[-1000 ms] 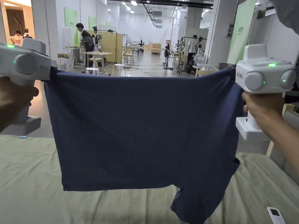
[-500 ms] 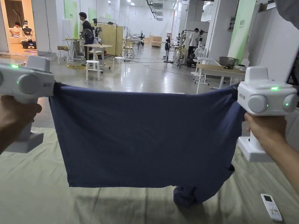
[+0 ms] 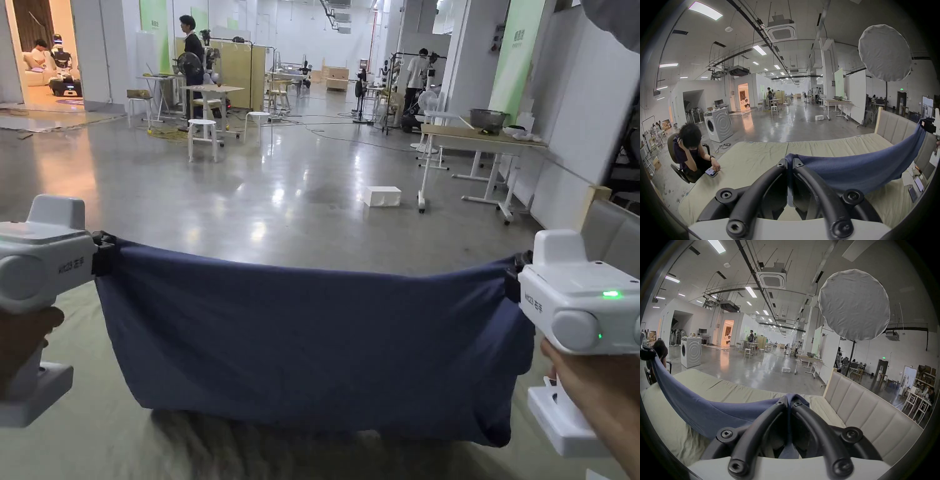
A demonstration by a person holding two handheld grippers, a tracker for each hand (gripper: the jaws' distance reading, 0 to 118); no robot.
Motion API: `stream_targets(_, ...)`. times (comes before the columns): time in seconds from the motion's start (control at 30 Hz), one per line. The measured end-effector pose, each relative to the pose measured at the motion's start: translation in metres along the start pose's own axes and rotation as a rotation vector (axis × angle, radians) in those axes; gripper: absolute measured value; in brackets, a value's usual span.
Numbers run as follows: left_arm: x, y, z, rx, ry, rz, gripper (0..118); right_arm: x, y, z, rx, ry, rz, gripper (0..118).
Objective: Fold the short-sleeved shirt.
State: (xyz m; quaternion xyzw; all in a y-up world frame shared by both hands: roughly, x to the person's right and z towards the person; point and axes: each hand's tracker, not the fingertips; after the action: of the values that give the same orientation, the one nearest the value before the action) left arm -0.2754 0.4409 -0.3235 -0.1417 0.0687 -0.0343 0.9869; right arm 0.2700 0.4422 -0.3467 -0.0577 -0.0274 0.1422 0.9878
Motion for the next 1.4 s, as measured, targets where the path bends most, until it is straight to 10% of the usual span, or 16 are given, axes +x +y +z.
stream_targets(0.7, -0.021, -0.240, 0.122, -0.448, -0.149, 0.044, 5, -0.025, -0.213, 0.169, -0.485, 0.202, 0.059, 3)
stream_targets(1.4, -0.017, -0.365, 0.094, -0.807, -0.156, 0.049, 5, -0.058, -0.348, 0.177, -0.855, 0.267, 0.118, 4)
